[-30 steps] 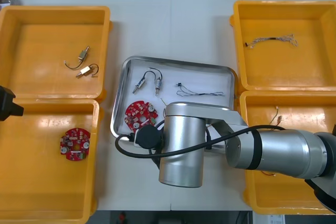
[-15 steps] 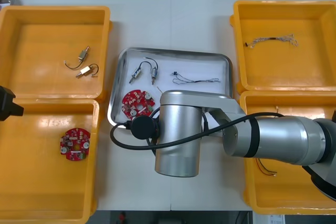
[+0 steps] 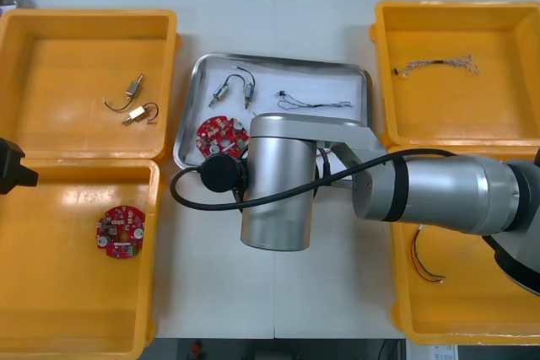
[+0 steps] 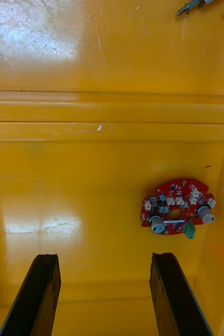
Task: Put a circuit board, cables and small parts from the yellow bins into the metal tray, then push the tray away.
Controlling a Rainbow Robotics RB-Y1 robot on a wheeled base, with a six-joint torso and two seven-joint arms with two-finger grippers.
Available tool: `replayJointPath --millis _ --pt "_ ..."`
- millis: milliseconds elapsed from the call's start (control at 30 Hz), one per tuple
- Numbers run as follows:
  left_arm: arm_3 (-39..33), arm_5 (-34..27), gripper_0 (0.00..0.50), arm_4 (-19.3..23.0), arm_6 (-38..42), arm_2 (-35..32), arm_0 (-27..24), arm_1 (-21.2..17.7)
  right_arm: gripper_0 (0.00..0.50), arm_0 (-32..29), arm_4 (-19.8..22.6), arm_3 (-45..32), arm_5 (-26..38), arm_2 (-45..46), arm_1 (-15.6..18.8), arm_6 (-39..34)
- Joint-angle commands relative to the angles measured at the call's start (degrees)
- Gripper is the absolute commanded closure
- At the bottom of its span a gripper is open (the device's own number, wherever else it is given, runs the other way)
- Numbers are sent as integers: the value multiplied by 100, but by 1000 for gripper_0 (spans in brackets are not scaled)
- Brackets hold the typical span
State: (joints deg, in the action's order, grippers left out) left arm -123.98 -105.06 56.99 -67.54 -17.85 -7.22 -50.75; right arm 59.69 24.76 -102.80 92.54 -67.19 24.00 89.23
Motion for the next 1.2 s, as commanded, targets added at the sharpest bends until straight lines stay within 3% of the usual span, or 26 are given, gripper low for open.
replayJointPath --millis 33,433,1200 --pt "-171 56 0 49 -101 -166 98 -260 500 464 -51 103 -113 83 -53 270" --pt "-171 56 0 49 -101 -166 98 -260 500 781 -191 691 -508 13 -53 367" --pt "-171 56 0 49 -101 -166 98 -260 500 1115 -288 2159 -2222 22 -53 956"
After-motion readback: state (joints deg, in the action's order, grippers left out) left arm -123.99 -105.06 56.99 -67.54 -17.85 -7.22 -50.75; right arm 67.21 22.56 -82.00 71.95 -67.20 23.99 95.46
